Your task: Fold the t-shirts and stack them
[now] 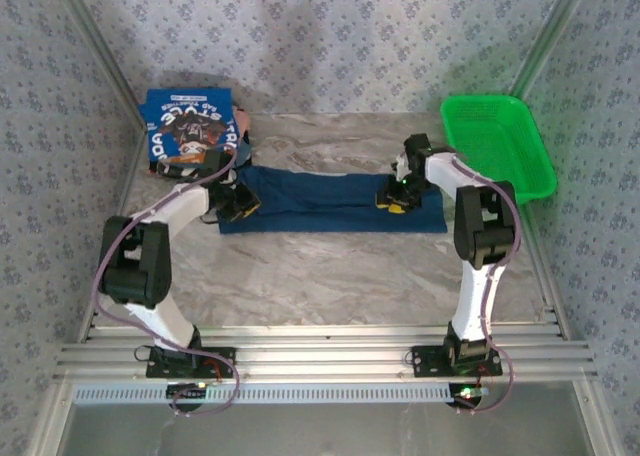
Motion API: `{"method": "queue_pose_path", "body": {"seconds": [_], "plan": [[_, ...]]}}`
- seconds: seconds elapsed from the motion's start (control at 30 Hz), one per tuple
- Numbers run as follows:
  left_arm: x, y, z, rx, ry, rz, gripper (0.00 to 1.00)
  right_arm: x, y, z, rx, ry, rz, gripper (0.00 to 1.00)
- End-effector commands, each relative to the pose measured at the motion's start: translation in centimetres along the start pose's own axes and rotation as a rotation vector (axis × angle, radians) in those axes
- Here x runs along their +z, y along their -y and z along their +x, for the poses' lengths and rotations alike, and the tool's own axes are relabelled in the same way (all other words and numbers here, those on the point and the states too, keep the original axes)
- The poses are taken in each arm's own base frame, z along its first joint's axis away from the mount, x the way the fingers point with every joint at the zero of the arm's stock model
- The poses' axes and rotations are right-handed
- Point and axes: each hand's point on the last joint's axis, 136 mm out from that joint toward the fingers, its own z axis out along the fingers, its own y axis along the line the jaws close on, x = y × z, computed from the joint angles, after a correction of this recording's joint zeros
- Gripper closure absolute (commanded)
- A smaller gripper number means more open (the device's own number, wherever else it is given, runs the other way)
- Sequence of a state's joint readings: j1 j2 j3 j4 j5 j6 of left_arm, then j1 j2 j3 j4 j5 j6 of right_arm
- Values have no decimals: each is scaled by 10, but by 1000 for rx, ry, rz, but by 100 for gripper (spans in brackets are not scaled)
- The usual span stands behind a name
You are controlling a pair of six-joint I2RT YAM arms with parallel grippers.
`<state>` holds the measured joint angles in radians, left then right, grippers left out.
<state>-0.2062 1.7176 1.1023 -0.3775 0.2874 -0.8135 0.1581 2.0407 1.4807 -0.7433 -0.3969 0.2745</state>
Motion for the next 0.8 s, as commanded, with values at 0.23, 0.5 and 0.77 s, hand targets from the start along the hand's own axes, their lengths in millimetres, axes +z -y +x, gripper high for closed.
{"method": "queue_pose_path", "body": {"seconds": [0.23, 0.5, 0.77], "plan": [[30, -66, 7, -35, 16, -234, 89, 13, 55, 24, 105, -51, 227, 70], [15, -121, 44, -94, -48, -375, 89, 4, 64, 60, 129, -89, 322, 70], [-14, -144, 78, -118, -66, -411, 88, 10, 56, 119, 163, -167, 307, 70]]}}
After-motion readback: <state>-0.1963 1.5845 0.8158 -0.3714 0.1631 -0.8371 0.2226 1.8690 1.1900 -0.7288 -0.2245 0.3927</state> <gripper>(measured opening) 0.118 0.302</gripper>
